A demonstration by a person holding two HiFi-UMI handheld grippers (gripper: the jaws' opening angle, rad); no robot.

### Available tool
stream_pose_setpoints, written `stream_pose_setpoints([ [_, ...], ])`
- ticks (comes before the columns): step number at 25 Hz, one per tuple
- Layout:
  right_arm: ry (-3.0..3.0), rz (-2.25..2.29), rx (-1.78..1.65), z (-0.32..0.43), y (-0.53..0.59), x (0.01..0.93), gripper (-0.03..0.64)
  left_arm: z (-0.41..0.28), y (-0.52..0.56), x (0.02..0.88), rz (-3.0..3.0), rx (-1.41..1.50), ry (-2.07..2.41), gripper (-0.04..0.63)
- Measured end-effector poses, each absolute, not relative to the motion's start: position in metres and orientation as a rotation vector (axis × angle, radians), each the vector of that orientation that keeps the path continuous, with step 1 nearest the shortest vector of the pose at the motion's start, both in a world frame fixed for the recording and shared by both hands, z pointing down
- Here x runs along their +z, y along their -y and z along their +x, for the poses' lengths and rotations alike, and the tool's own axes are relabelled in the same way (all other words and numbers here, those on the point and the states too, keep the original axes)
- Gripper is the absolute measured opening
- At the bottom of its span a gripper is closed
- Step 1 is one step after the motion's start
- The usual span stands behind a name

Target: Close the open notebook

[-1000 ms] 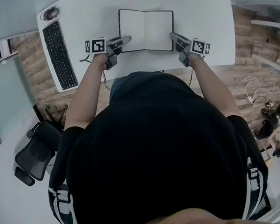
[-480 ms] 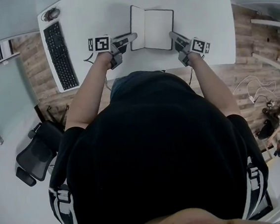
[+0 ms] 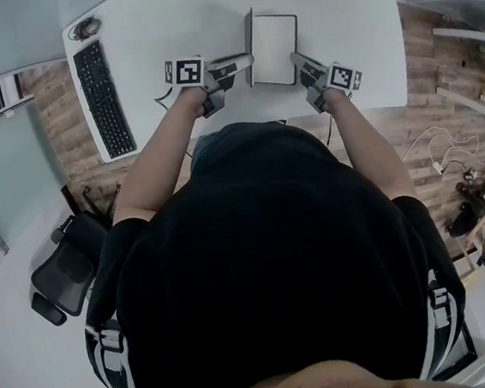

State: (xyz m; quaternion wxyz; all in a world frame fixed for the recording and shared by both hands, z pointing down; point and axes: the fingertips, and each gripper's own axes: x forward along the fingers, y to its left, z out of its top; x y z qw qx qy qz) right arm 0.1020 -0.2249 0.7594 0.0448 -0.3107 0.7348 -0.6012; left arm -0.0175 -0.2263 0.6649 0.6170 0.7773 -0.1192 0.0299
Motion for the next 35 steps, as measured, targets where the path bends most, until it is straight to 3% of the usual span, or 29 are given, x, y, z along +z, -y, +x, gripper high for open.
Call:
stream_pose_setpoints([
  [8,-2.238,-1.008,-1.874,0.106,0.223,0.769,0.063,0.005,0.228,0.679,1.765,0.096,0.219,0.146],
  [18,-2.158,-1.297,-1.805,0.164,0.218,0.789,0.063,-0.002,0.221,0.7,1.736,0.13,0.231,0.146],
  [27,-2.164,-1.269,-1.795,0.157,0.223,0.784,0.063,-0.005,0.22,0.703,1.745,0.145,0.242,0.146],
  [31,-2.197,-1.259,-1.773,0.158,0.221,0.778,0.063,-0.005,0.222,0.697,1.793,0.144,0.268,0.081],
  [35,-2.234,-1.249,-1.733,0.164,0.214,0.763,0.058,-0.005,0.221,0.689,1.818,0.134,0.313,0.058],
])
